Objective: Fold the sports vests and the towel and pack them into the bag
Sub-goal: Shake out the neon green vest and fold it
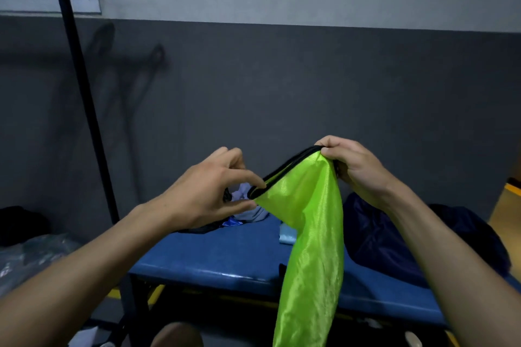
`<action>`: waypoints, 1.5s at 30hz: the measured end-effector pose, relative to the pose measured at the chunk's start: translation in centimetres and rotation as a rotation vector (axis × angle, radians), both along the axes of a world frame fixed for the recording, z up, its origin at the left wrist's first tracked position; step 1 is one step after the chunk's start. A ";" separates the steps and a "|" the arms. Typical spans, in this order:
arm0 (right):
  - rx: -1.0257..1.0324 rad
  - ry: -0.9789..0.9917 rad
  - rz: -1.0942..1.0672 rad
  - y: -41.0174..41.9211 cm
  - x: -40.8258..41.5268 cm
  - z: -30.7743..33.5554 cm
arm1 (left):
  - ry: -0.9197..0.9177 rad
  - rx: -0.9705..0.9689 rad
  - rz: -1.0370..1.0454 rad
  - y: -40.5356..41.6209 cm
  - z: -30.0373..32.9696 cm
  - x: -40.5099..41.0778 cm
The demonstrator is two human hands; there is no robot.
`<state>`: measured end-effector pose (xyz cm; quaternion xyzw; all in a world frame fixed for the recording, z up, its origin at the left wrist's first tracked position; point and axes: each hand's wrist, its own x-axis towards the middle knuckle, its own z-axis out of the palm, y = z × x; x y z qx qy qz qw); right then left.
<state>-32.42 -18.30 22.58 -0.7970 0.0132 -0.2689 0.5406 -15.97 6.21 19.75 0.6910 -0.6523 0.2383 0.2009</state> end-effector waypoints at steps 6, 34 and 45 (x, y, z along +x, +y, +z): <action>-0.017 -0.004 0.024 0.3 -0.2 0.3 | -0.034 0.005 -0.004 -1.1 -0.6 -1.0; -0.096 0.003 -0.126 0.5 -4.0 -1.9 | -0.392 0.144 0.140 -0.6 6.4 -4.3; -0.400 0.160 -0.297 -2.8 -6.2 -0.9 | 0.004 0.270 0.054 -3.5 12.4 -7.3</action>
